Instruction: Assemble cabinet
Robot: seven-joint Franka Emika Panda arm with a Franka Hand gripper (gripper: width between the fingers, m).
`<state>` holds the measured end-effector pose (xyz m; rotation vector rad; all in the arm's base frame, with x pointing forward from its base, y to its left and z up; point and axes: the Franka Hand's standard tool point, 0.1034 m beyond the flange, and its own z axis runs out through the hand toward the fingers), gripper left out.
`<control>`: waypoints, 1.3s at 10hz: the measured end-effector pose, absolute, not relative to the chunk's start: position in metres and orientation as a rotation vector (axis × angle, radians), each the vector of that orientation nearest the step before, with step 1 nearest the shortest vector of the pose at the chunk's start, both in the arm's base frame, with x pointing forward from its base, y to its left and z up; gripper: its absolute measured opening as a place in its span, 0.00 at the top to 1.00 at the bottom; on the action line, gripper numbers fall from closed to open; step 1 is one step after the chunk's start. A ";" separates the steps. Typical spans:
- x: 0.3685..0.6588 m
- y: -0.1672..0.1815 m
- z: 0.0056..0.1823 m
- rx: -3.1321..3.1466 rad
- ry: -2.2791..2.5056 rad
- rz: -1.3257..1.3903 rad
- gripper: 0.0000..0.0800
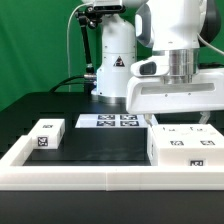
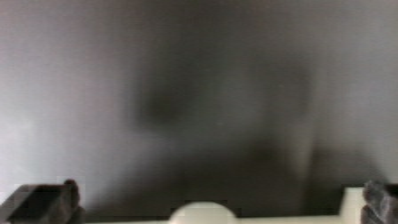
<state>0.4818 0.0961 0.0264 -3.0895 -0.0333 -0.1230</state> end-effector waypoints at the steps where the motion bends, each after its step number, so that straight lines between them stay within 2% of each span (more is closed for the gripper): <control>1: 0.481 0.095 0.026 -3.090 -0.035 -0.121 0.00; 4: 0.480 0.095 0.024 -3.091 -0.036 -0.116 0.00; 7: 0.480 0.093 0.008 -3.091 -0.028 -0.121 0.00; 13: 0.483 0.090 0.006 -3.091 -0.093 -0.146 0.00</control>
Offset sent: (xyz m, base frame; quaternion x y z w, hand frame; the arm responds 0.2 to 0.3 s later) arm 0.0000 0.0000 0.0000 0.0000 0.0000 0.0000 1.0000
